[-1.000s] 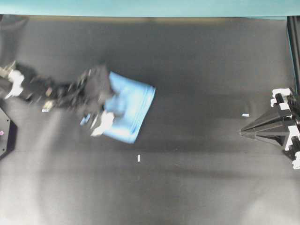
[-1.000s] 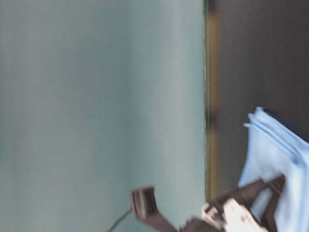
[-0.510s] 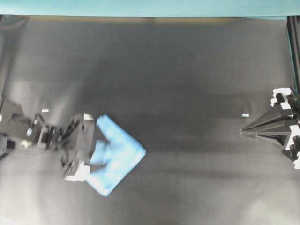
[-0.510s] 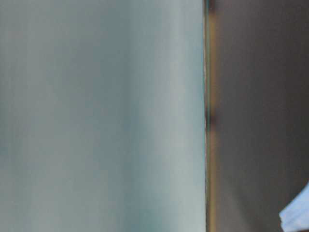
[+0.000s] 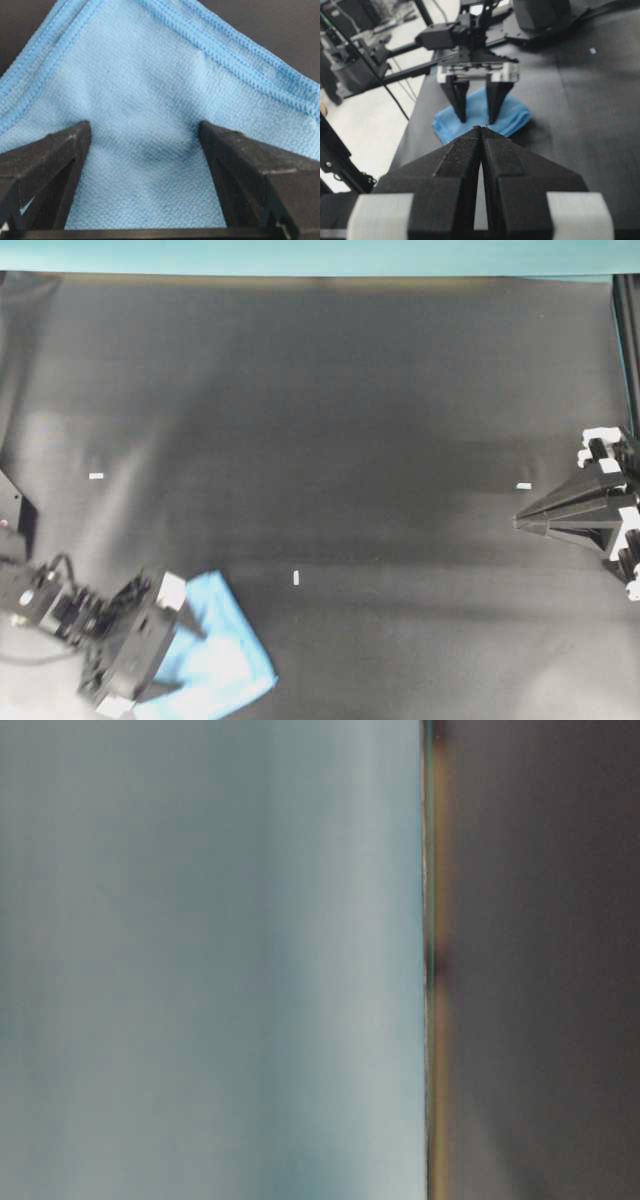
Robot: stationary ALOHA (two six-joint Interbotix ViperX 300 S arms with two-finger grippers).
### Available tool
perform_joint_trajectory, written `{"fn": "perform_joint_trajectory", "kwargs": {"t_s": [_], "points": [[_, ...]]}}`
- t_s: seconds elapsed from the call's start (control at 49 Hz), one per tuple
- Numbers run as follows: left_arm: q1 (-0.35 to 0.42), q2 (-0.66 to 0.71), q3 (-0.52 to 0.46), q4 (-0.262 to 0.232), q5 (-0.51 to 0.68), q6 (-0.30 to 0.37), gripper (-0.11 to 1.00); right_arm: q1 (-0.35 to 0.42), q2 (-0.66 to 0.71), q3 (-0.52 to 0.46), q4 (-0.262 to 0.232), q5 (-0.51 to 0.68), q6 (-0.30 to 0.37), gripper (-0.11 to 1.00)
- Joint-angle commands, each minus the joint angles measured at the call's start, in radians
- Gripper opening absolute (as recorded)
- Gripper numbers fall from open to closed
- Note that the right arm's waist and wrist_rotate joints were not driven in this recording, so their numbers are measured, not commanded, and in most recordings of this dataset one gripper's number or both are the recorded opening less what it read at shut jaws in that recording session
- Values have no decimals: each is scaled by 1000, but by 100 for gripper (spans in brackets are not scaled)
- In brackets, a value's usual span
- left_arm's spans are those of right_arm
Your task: Push a blue cloth with the left arm to wipe the desk.
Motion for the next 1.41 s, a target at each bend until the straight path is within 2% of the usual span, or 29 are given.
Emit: {"fn": "perform_joint_trajectory", "kwargs": {"t_s": [0.0,0.306,0.49,0.694,1.0,1.387], "points": [[-57,5,0,3,11,-6,86,0,5,-6,3,-11,0,-2],[-64,-14,-9,3,11,-17,85,-2,6,-8,3,-15,0,-2],[-37,-115,-14,3,20,2,84,0,5,-6,3,-15,2,-2],[-14,-219,-5,3,86,9,84,-2,5,-6,3,-15,0,-2],[6,-324,-5,3,112,12,84,0,5,2,3,-9,2,-2],[60,-488,55,3,129,12,84,0,-46,54,3,6,0,-2]]}}
